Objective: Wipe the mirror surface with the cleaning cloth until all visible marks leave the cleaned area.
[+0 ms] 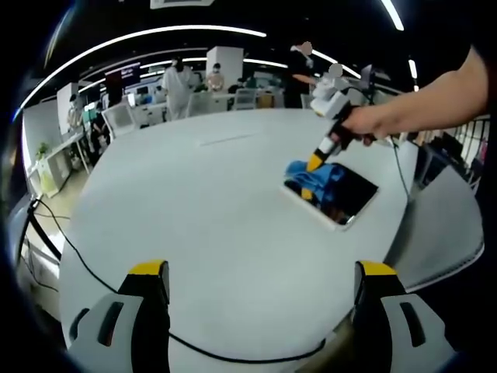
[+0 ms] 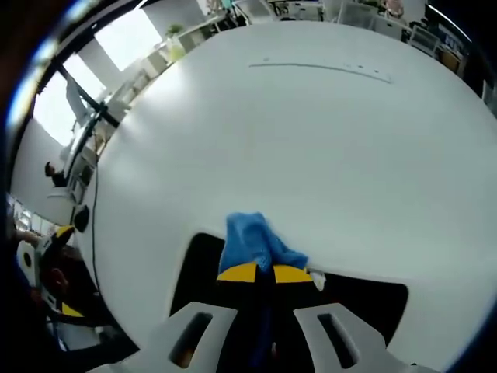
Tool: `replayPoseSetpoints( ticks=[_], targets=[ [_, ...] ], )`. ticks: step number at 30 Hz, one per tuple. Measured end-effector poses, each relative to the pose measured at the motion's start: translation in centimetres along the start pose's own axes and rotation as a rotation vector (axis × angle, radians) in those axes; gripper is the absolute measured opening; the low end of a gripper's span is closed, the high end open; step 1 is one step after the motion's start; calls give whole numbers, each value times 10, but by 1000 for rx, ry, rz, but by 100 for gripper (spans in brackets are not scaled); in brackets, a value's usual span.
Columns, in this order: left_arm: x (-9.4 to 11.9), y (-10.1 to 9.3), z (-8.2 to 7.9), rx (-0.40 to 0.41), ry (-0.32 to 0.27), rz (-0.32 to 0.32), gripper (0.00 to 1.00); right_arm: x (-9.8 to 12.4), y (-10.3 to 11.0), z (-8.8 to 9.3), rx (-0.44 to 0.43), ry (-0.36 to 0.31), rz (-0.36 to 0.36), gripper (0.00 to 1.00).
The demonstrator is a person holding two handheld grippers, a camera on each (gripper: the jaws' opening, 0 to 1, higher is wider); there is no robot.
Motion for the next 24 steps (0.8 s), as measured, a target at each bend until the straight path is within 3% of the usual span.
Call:
replayPoseSetpoints(
  ticks=[15,24],
  targets=[
    [-4,-11,1,-19,3,7,100,4,11,19,45,-21,1,0],
    [-7,-20,-3,-23,-10,11,100,9,19,37,25,-31,-31,0]
  ],
)
Point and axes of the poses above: the point that each gripper's makers call its tool centre point, and the gripper's own axes: x roughly backward along the fingers, y roughly to its left, z roughly out of its underside, the point moved 1 cm from there along x, roughly backward along the fingers, and after that the axes turned 11 degrees about -z, right-handed, at the moved point
